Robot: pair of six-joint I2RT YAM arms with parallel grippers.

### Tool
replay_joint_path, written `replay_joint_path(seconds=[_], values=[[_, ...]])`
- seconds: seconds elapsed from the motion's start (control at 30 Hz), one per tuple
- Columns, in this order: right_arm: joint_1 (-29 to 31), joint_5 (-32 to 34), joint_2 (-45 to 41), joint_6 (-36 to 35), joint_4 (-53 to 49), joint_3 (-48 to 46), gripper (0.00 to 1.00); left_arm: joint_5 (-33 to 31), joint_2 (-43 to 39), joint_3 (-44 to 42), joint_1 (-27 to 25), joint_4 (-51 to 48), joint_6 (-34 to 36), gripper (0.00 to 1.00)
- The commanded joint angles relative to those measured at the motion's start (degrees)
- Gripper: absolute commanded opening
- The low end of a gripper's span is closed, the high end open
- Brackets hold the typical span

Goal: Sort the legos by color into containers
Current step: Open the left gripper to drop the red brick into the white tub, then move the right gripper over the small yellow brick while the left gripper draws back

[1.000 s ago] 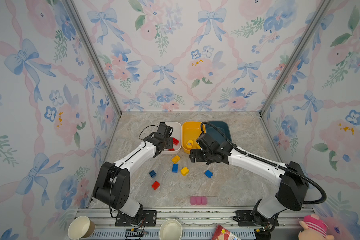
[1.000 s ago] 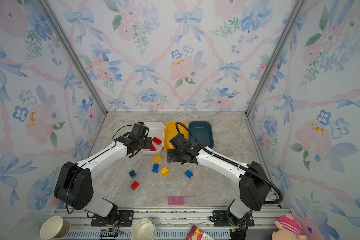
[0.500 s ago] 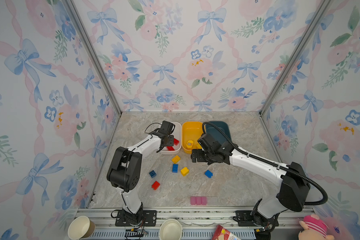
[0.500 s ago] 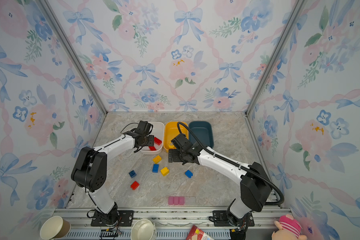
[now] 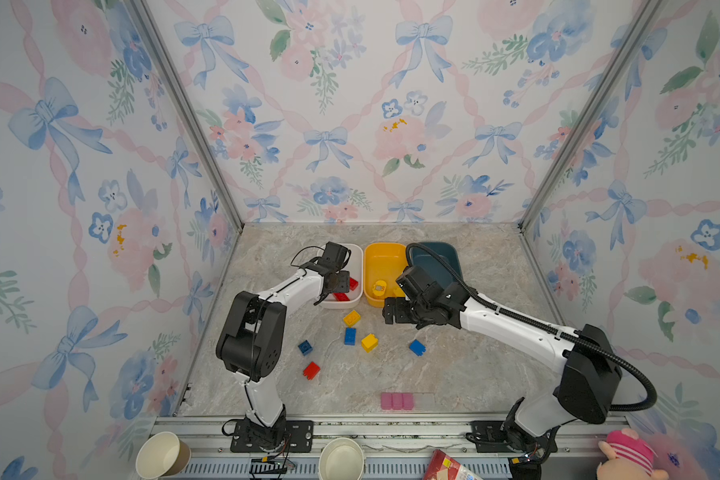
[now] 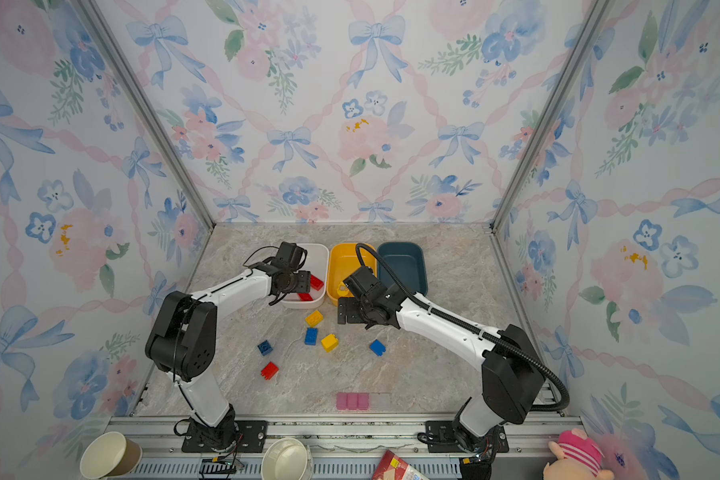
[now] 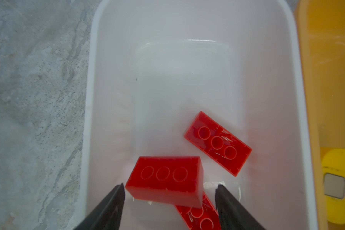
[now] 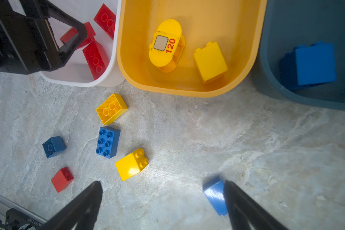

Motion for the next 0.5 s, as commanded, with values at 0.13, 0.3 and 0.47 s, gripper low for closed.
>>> replay_joint_path(seconds=[0.13, 0.3, 0.47], values=[[-0.5, 0.06, -0.66, 0.17, -1.82, -0.33, 0.98, 0.55, -3.38, -0.15, 0.26, 0.3, -0.56, 0.77], [0.01, 0.08, 0.47, -0.81, -2.38, -0.53, 0.98, 2.07, -7.79, -3.16, 0.25, 1.09, -1.0, 0.81], [1.49, 0.12, 2.16, -3.23, -3.76, 0.79, 0.98, 4.81, -13.51, -8.24, 0.19, 2.94, -2.02, 0.85]])
